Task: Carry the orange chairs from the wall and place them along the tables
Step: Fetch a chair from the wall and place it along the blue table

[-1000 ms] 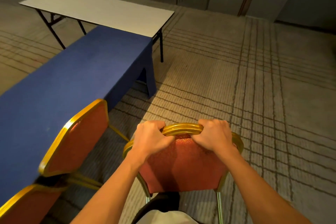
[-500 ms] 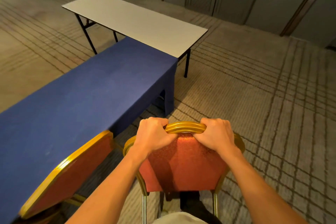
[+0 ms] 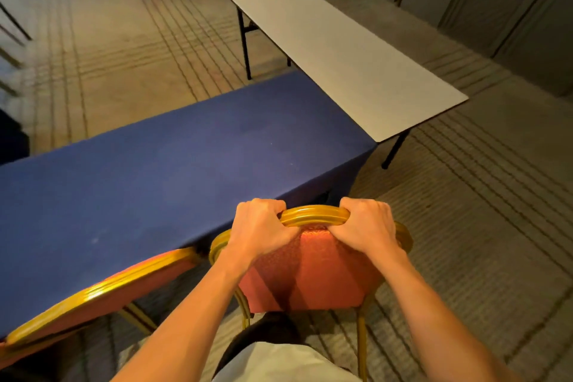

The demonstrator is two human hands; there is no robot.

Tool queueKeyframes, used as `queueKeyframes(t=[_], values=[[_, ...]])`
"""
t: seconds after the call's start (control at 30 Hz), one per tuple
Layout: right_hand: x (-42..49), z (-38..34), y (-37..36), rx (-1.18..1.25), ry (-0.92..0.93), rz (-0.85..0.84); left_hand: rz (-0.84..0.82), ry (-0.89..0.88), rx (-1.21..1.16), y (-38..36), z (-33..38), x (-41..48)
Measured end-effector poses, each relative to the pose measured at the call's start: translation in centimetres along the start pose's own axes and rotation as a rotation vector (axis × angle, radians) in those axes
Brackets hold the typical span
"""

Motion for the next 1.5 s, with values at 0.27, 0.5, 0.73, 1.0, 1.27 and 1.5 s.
queueKeyframes(t=[0.27,0.5,0.73,1.0,1.27,1.5], values=[[15.8,-2.6,-3.5,-0.007,0.233,-0.050,0.054,0.228,-0.003,-1.6,-7.1,9.9],[25.0,-6.3,-4.1,-0.007,0.383,-0.084,0.131,0.370,-0.057,0.3,-11.1,14.8],[28.5,-7.3,-3.9,0.064,0.459,-0.075,0.197,0.362,0.003,1.6,-12.1,17.1],[26.3,-5.1,-8.0,0.076,0.540,-0.154,0.049,0.557,0.042,-3.8,-11.0,14.3],[23.2,-2.0,-8.9,0.060,0.537,-0.287,-0.005,0.578,0.057,-6.5,-8.1,11.2],[17.8,2.3,-9.4,0.149,0.547,-0.400,-0.050,0.522,0.055,-9.1,-3.6,6.8]])
Point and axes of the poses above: each hand's wrist, its own x-axis towards the middle knuckle, its own y-axis out of the back of the hand, z = x × y, the point moved 5 cm from there along x, towards the middle knuckle, and after that the axes turned 11 degrees about x, right-handed, at the moved point
